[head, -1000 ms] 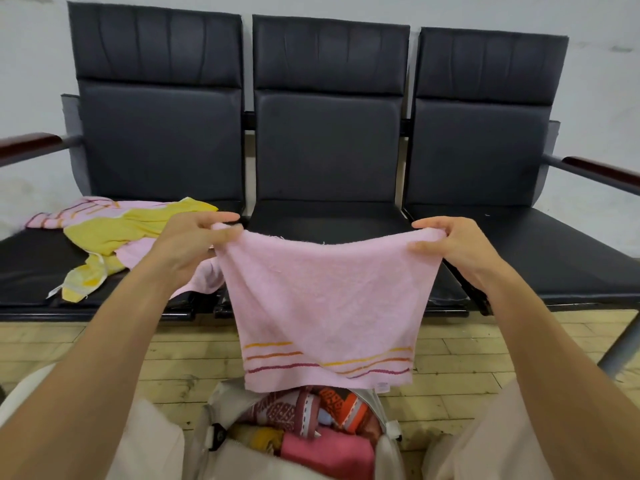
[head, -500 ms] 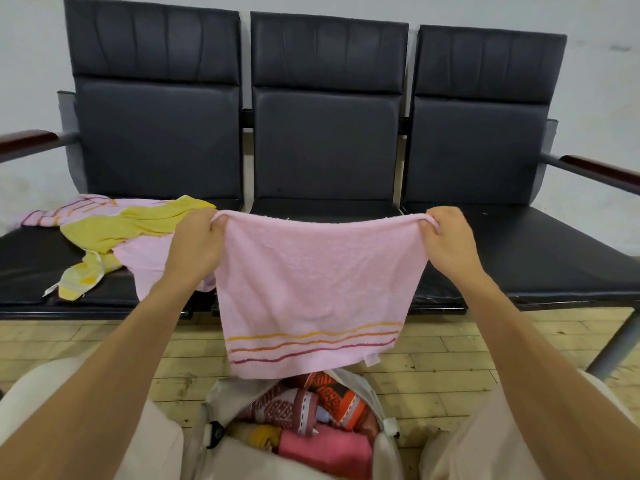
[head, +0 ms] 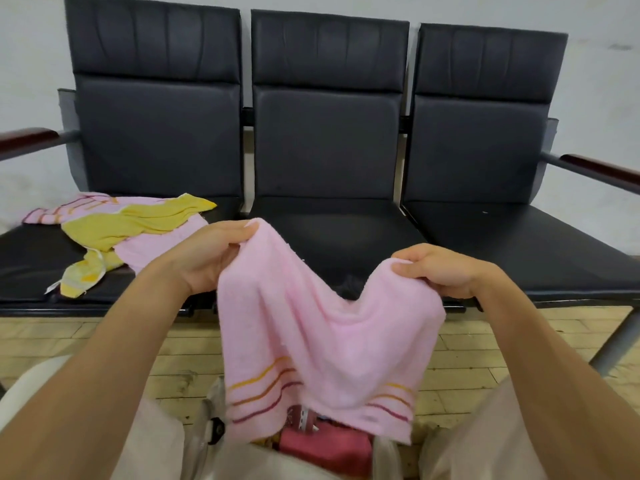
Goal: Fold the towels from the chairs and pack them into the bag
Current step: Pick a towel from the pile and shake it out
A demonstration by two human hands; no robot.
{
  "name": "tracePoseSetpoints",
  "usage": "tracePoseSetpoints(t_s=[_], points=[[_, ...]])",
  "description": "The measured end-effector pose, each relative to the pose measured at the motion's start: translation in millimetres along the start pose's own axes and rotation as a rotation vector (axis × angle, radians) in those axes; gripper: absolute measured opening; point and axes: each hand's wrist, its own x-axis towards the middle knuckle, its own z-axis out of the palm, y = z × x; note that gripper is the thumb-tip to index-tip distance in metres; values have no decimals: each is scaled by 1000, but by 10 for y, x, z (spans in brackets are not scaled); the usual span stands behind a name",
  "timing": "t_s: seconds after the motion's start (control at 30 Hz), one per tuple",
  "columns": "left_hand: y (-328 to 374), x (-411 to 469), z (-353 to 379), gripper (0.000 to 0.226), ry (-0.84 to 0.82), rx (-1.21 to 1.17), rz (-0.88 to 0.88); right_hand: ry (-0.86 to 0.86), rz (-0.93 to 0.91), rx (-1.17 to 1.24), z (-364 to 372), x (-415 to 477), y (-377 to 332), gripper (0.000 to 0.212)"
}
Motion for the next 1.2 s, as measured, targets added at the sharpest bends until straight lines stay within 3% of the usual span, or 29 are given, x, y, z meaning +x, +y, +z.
tracePoseSetpoints(t_s=[0.1, 0.2, 0.37, 0.47, 0.53, 0.87, 1.2], points=[[34, -1, -39, 39, 2, -91, 21, 73, -40, 107, -56, -46, -46, 26], [69, -30, 8, 32, 98, -51, 54, 255, -88, 83, -61, -40, -61, 28], [-5, 80, -133, 29, 421, 392, 223, 665, -140, -219, -92, -2, -48, 21], [-29, 111, -181, 23, 672, 808, 399, 813, -144, -362, -159, 9, 6, 16], [-48, 100, -162, 20, 758, 936, 491, 875, -148, -393, -189, 22, 50, 16], [-52, 135, -290, 18, 821, 1025, 632, 1102, -186, -531, -232, 27, 115, 25], [-11, 53, -290, 14, 782, 982, 619, 1053, -92, -508, -198, 66, 135, 19]])
